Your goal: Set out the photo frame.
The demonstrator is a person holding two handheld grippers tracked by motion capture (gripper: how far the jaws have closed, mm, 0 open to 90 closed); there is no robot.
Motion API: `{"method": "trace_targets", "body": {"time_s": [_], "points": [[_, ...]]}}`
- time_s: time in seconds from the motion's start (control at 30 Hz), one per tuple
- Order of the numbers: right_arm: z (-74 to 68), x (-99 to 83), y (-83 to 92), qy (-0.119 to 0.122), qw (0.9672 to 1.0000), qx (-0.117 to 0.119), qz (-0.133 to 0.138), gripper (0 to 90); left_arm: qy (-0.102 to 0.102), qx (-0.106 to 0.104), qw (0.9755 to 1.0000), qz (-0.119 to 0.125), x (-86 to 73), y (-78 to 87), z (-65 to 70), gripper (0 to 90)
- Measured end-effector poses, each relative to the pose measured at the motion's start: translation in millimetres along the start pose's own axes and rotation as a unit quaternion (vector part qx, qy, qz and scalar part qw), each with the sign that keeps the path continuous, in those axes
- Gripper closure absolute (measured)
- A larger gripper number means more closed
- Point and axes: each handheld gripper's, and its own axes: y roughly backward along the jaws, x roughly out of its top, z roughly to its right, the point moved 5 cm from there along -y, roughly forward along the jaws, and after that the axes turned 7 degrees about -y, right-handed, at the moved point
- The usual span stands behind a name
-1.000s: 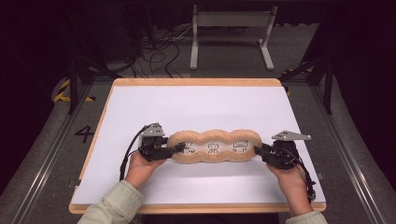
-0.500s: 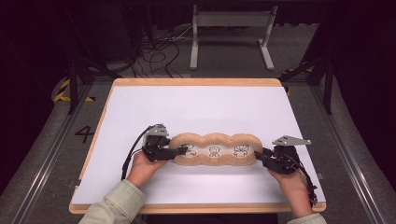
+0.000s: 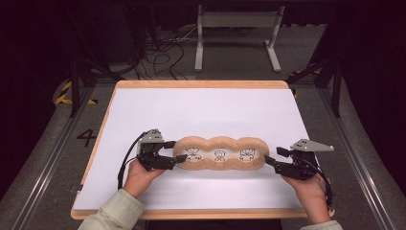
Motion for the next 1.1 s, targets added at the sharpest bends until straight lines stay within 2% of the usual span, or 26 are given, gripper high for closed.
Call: {"method": "trace_targets", "body": {"time_s": [0.03,0.17,0.27,0.33,0.4,0.43,0.47,0.53,0.73,0.83,0.93,1.1], "points": [[0.0,0.0,0.0,0.0,1.0,0.0,0.0,38.7,0.0,0.0,1.0,0.0,0.0,0.0,0.0,29.6],[0.6,11.1,4.6,0.037,0.9992,0.012,0.007,34.1,0.006,0.015,0.9998,0.007,-4.1,14.4,3.3,29.6],[-1.2,17.8,5.9,0.043,0.9987,0.024,0.013,33.1,0.01,0.034,0.9994,0.008,-10.6,28.2,4.6,29.1],[-1.8,20.2,5.4,0.048,0.9983,0.029,0.012,32.0,0.004,0.048,0.9988,0.009,-15.6,36.9,3.8,28.8],[-1.6,21.1,5.2,0.052,0.998,0.033,0.011,30.8,0.003,0.052,0.9986,0.01,-17.7,40.5,3.3,28.6],[-0.2,23.6,4.8,0.06,0.9972,0.044,0.008,25.9,-0.001,0.058,0.9982,0.011,-20.5,44.6,2.5,27.4],[0.1,24.4,4.6,0.061,0.997,0.048,0.009,24.3,0.002,0.067,0.9977,0.012,-24.1,49.8,0.5,27.3],[1.4,25.0,4.7,0.066,0.9962,0.056,0.006,21.4,0.005,0.07,0.9975,0.013,-26.2,52.6,-0.4,26.2],[8.0,21.6,4.1,0.077,0.9949,0.064,0.001,18.0,0.023,0.09,0.9956,0.012,-40.3,69.2,-7.9,25.4],[10.2,20.5,4.8,0.076,0.9948,0.067,0.002,17.8,0.03,0.093,0.9952,0.011,-44.3,71.4,-10.3,25.4],[14.0,19.4,5.0,0.084,0.9938,0.072,0.002,17.5,0.047,0.093,0.9945,0.01,-49.9,72.8,-13.6,25.3],[21.5,16.2,1.7,0.078,0.9947,0.067,-0.001,17.1,0.066,0.101,0.9927,0.004,-60.6,74.4,-23.2,24.7]]}}
